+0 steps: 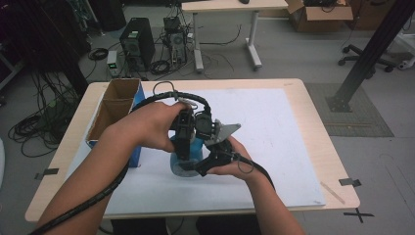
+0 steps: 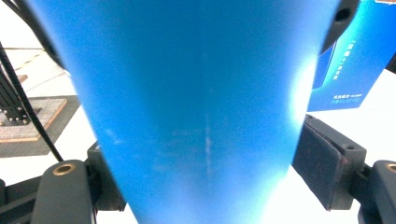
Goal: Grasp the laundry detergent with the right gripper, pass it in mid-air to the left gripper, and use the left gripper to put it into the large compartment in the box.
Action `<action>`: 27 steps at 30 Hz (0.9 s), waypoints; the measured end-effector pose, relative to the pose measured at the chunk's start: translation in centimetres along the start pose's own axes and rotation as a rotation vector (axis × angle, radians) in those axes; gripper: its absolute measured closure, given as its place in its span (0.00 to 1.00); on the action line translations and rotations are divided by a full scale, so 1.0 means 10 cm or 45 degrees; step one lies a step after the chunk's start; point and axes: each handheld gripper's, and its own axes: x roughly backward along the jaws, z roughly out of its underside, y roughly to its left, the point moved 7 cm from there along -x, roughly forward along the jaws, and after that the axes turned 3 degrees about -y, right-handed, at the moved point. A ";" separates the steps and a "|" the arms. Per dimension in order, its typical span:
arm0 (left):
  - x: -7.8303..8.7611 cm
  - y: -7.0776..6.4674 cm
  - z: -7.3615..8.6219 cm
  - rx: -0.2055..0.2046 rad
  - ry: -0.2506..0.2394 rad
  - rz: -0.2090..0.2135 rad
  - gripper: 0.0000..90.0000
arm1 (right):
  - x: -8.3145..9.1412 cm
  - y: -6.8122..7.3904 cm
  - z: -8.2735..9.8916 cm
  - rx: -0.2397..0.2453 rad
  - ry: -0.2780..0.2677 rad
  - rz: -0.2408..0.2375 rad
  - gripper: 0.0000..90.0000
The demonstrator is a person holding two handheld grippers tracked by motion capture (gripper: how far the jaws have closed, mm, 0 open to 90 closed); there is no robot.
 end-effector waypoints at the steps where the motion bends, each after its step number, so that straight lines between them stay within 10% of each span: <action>1: 0.00 0.00 -0.01 0.001 -0.003 0.001 0.42 | 0.02 0.00 0.00 -0.007 -0.014 -0.008 0.20; 10: 0.00 0.04 -0.01 0.028 0.000 0.009 0.42 | 0.09 -0.05 0.00 -0.083 -0.064 0.023 0.00; 27: 0.12 0.16 0.04 0.141 0.035 0.024 0.42 | 0.56 -0.10 0.05 -0.123 -0.108 0.113 0.00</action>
